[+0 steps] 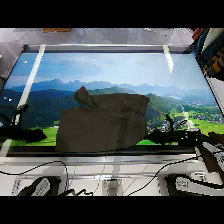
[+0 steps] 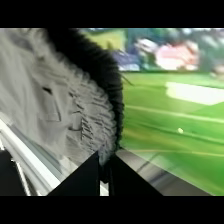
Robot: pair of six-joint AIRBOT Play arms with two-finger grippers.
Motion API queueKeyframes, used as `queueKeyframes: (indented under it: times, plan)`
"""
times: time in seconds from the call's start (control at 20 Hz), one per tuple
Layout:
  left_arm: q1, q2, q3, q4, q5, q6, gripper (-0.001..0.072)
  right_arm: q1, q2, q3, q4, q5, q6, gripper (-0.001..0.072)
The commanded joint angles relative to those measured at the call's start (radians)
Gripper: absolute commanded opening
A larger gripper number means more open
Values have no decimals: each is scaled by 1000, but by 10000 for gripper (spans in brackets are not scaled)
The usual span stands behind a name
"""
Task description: Fold the clothes and pants, and hang the long-sleeved shirts on hangers.
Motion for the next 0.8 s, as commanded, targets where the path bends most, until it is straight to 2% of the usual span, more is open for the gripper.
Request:
queueKeyframes:
  times: [0.0,0.1,0.35,0.5,0.75]
  plan:
    - [98,-1,-114,-9,-70,20,237,0,1,2,37,4,-16,27]
    - [143,-1,-172,-50,-84,22,459,0,1,2,37,5,-15,27]
    - [153,-1,-296,-68,-69,89,466,0,1,2,37,5,-15,27]
    - [153,-10,-316,-77,23,91,453,0,1,2,37,6,-15,27]
    - [152,-97,-311,-144,56,108,452,0,1,2,37,9,-15,27]
